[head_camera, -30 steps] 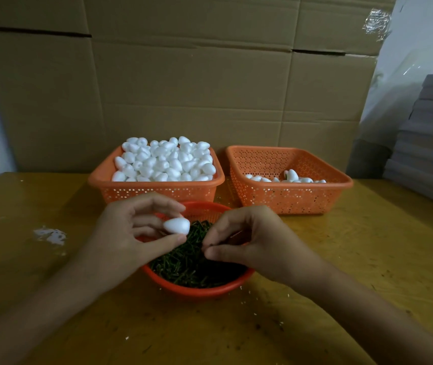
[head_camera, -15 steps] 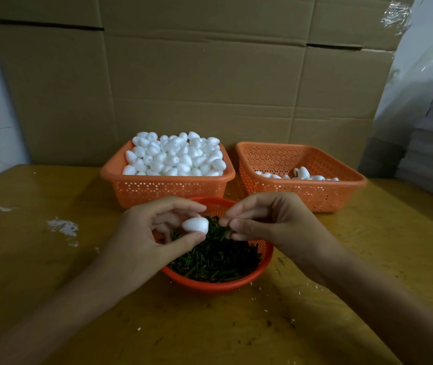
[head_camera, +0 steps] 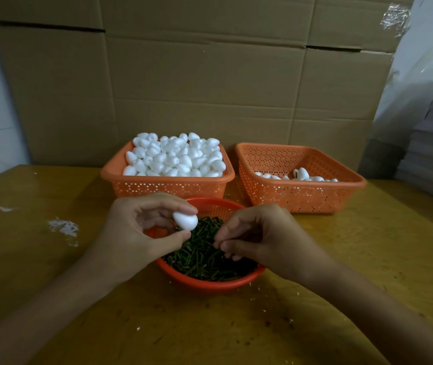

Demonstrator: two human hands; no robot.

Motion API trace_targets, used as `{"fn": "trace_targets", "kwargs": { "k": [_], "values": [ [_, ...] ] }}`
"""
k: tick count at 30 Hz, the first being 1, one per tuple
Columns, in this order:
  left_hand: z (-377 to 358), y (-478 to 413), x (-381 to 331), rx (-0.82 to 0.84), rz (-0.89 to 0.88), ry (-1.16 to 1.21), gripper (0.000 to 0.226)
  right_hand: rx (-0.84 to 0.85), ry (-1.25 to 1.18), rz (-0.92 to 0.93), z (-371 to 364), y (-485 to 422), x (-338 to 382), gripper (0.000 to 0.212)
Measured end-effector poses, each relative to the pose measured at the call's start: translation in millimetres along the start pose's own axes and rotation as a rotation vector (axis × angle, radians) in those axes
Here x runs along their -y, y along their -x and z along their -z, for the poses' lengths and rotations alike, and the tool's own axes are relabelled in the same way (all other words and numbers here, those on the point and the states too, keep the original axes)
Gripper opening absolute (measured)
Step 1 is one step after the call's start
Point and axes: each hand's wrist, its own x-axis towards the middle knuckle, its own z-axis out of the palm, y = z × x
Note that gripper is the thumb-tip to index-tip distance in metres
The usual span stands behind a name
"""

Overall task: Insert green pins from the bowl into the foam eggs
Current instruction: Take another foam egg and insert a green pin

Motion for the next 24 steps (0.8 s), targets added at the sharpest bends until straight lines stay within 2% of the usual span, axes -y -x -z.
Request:
{"fn": "trace_targets", "kwargs": {
  "k": [2, 6, 11, 24],
  "values": [
    [1.5, 0.4, -0.4, 0.006, 0.007, 0.017, 0.035, 0.01, 0.066, 0.012, 0.0, 0.3, 0.2, 0.014],
    [1.5, -0.9, -1.7, 0.005, 0.041, 0.042, 0.051, 0.003, 0.146, 0.027, -0.8, 1.0, 1.0, 0.014],
    [2.6, -0.9, 0.4, 0.008, 0.036, 0.067, 0.033, 0.009, 0.18, 0.042, 0.0, 1.2, 2.2, 0.016],
    [3.4, -0.9, -1.9, 0.013, -0.013, 0.05, 0.029, 0.011, 0.226, 0.042, -0.6, 1.4, 5.8, 0.015]
  ]
}}
